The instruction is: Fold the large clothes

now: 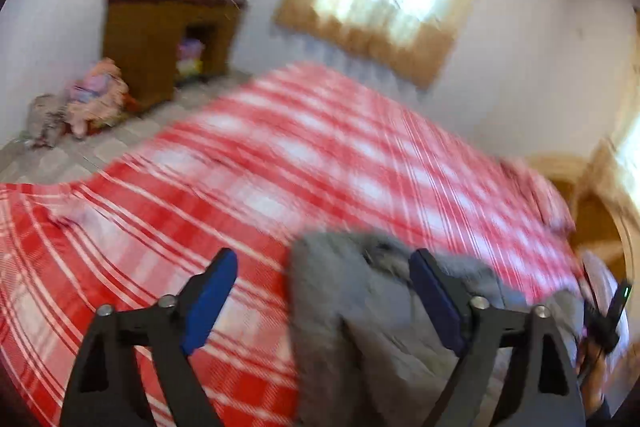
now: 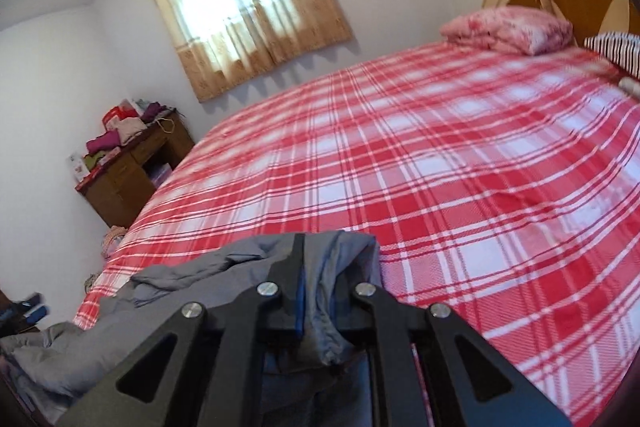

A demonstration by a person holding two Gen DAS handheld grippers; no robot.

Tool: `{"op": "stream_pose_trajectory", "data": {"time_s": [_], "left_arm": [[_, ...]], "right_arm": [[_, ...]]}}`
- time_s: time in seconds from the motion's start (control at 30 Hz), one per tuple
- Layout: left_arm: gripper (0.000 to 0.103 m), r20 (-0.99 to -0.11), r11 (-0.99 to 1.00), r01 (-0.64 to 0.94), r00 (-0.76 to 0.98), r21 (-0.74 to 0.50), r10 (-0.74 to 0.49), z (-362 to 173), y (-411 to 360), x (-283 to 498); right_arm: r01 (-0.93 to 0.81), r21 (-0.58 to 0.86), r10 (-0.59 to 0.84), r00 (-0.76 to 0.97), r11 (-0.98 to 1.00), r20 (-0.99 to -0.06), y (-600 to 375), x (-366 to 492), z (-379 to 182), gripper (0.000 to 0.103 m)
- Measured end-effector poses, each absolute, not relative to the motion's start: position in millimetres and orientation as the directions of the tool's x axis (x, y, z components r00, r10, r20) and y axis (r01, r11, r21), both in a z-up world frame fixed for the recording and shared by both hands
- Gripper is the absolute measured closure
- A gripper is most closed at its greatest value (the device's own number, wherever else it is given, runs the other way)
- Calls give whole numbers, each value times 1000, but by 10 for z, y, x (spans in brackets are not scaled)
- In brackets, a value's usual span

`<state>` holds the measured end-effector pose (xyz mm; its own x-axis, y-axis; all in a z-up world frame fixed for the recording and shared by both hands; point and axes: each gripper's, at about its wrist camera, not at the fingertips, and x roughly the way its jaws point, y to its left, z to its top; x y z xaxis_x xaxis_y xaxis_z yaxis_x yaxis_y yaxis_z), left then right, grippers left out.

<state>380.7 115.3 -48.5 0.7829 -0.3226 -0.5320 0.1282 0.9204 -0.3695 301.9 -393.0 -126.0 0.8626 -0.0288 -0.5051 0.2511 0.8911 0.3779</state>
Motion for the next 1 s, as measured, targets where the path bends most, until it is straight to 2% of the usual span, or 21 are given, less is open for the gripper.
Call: {"op": "stream_pose_trajectory", "data": {"time_s": [0.13, 0.2, 0.27, 0.3, 0.33, 0.57, 0.67, 0.73, 0.87, 1.0], "left_arm": [[14, -548, 942, 10, 812, -335, -203, -494, 1311, 3816], [14, -553, 952, -89, 828, -292, -92, -501, 1361, 3744], [14, -547, 953, -123, 836, -279, -52, -493, 1378, 3725], [14, -547, 956, -135, 837, -259, -29, -482, 1374, 3721], [14, -545, 961, -155, 838, -231, 4, -457, 1377, 3711], [14, -496, 980, -167, 863, -112, 90, -333, 1180, 3745], [14, -449, 981, -147, 890, -124, 76, -292, 1014, 3687], [14, -430, 985, -125, 901, -117, 63, -260, 875, 3652], [13, -430, 993, -61, 903, -101, 12, -292, 551, 3726], [12, -469, 998, -3, 883, -63, -27, -391, 114, 3930]], "right_arm": [[263, 350, -43, 850, 899, -526, -3838, 3376, -1234, 75], [293, 337, -78, 845, 895, -528, -3799, 3539, -1190, 70], [288, 364, -57, 846, 886, -530, -3771, 3644, -1163, 53], [273, 383, -39, 853, 882, -520, -3743, 3681, -1140, 31], [265, 391, -35, 862, 882, -505, -3720, 3680, -1123, 18], [233, 327, -78, 902, 916, -424, -3528, 3455, -1011, 16], [277, 335, -149, 920, 900, -362, -3572, 3308, -937, 15], [293, 347, -173, 925, 891, -338, -3615, 3302, -883, 6], [282, 318, -150, 912, 905, -382, -3557, 3448, -880, 6], [247, 253, -108, 880, 935, -463, -3277, 3608, -1009, 16]]}}
